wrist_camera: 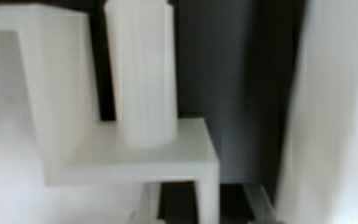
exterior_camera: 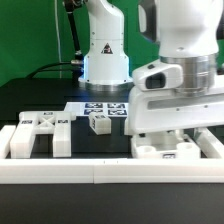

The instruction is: Assemble chair

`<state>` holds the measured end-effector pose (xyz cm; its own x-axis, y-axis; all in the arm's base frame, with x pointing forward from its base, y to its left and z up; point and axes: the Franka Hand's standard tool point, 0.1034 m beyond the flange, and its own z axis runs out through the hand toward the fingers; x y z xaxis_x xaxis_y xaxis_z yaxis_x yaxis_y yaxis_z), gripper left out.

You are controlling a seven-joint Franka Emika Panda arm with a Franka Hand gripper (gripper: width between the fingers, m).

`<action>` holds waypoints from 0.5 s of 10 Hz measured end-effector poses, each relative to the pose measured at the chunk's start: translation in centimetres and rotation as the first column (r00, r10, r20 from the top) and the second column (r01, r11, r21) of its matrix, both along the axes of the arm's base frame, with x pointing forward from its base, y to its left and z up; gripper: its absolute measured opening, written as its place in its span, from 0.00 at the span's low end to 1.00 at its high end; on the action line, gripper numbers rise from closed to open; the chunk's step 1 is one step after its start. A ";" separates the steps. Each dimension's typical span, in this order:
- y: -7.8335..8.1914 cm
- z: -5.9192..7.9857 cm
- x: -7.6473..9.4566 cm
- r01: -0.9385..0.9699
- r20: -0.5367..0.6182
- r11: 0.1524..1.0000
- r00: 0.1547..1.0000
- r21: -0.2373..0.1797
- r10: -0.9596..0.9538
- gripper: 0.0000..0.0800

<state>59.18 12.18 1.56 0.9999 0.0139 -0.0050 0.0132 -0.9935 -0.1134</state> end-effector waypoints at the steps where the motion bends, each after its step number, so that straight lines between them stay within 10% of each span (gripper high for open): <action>1: 0.5 -0.3 -0.1 -0.008 -0.002 1.000 1.000 -0.001 0.008 0.04; 5: 0.3 -0.4 0.0 -0.001 -0.003 1.000 1.000 -0.011 0.001 0.04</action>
Offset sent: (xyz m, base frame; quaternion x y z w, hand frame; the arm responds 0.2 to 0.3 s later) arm 0.0093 0.0105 -0.0042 -0.0223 -0.0032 0.0032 0.9997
